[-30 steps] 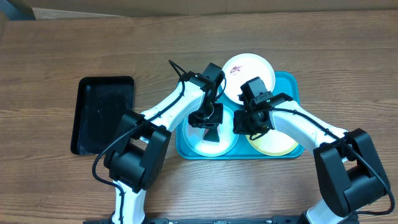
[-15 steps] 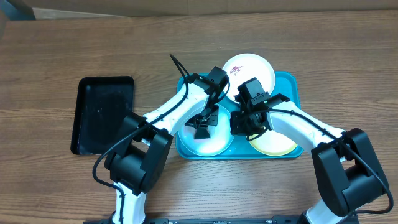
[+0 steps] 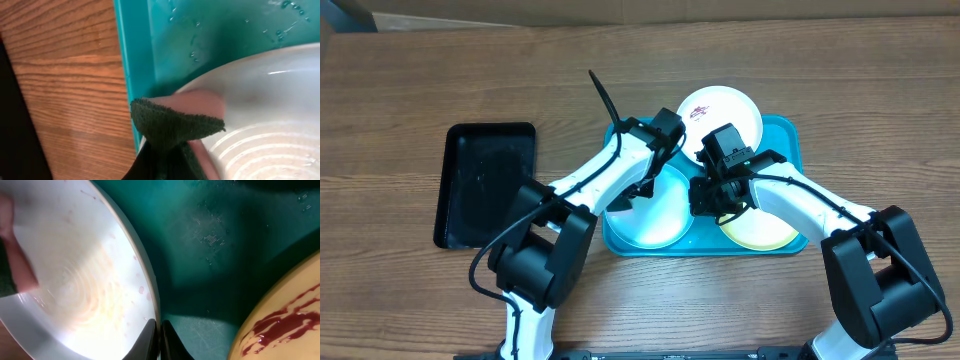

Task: Clean dirty plates on tray and stack at the side
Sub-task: 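Wipe the sponge along the plate's left rim with the left gripper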

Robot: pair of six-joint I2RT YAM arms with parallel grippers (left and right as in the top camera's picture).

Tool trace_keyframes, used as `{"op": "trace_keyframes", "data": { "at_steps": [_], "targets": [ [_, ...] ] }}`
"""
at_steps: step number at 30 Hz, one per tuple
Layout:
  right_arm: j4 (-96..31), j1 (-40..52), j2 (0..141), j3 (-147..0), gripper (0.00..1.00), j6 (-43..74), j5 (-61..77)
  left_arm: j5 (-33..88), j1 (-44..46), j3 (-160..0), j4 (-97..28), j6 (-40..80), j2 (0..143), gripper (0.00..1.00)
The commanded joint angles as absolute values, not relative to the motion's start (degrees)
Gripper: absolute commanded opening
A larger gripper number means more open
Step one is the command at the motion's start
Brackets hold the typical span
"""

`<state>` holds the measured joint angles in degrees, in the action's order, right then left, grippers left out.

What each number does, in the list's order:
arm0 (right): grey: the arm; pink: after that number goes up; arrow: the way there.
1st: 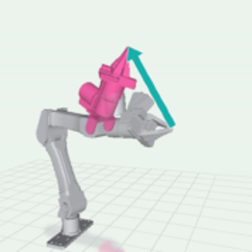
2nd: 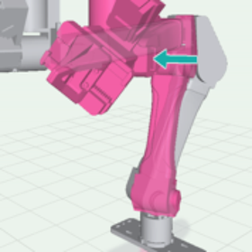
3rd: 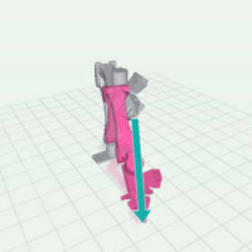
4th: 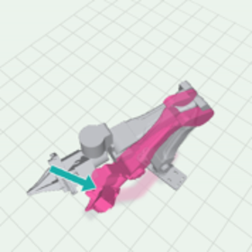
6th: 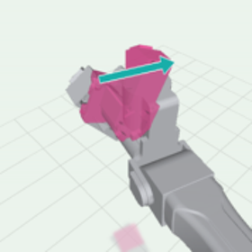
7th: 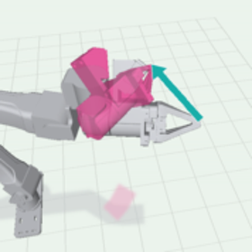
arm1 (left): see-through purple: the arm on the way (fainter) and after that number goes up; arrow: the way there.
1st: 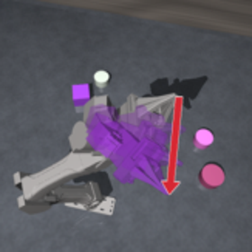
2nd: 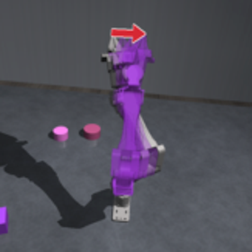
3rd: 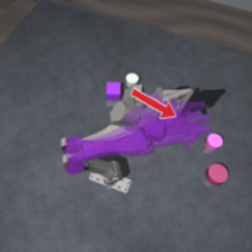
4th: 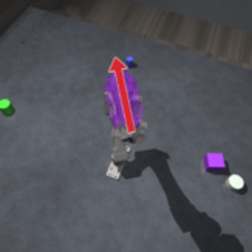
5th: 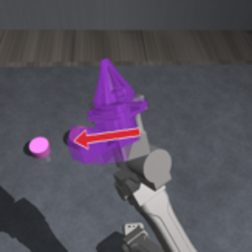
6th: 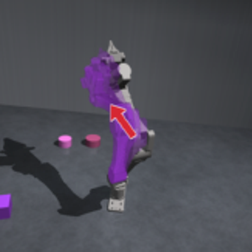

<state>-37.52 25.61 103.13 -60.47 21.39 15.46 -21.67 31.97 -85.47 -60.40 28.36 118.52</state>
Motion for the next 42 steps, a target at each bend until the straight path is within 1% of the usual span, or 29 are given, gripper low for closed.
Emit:
{"op": "trace_keyframes", "data": {
  "at_steps": [1, 5, 8, 13, 15, 18, 23, 25, 28, 35, 42],
  "targets": [
    [-38.68, 25.06, 103.2, -60.84, 0.04, 20.99, 12.93, -26.94, 28.49, -90.21, -63.44, 29.34, 120.44, 0.04],
    [-38.65, 25.06, 103.2, -60.84, 0.04, 21.02, 12.93, -23.07, 28.51, -97.41, -67.48, 30.0, 119.87, 0.04],
    [-38.63, 25.06, 103.2, -60.84, 0.04, 21.02, 12.93, -13.56, 28.51, -101.49, -68.75, 29.08, 119.87, 0.04],
    [-38.06, 25.06, 103.2, -60.84, 0.04, 21.04, 12.95, 8.1, 28.69, -100.09, -66.78, 26.79, 120.01, 0.04],
    [-38.06, 25.06, 103.2, -60.84, 0.04, 21.04, 12.95, 12.34, 29.28, -98.24, -65.45, 26.79, 120.01, 0.04],
    [-38.04, 25.06, 103.2, -60.84, 0.04, 21.04, 12.97, 14.92, 30.37, -94.13, -62.96, 26.76, 120.03, 0.04],
    [-38.04, 25.06, 103.2, -60.84, 0.04, 21.06, 12.97, 14.76, 31.57, -85.47, -58.33, 26.74, 120.31, 0.04],
    [-38.06, 25.06, 103.2, -60.84, 0.04, 21.04, 12.97, 12.6, 31.46, -82.35, -56.31, 26.76, 120.33, 0.04],
    [-38.13, 25.06, 103.2, -60.84, 0.04, 21.04, 12.97, 4.43, 30.59, -79.85, -55.86, 26.87, 120.33, 0.04],
    [-38.3, 25.06, 103.2, -60.84, 0.04, 21.04, 12.97, -14.66, 27.99, -79.72, -59.75, 29.87, 120.31, 0.04],
    [-38.3, 25.06, 103.2, -60.84, 0.04, 21.04, 12.97, -21.47, 27.14, -82.02, -62.08, 31.35, 120.31, 0.04]
  ]
}}
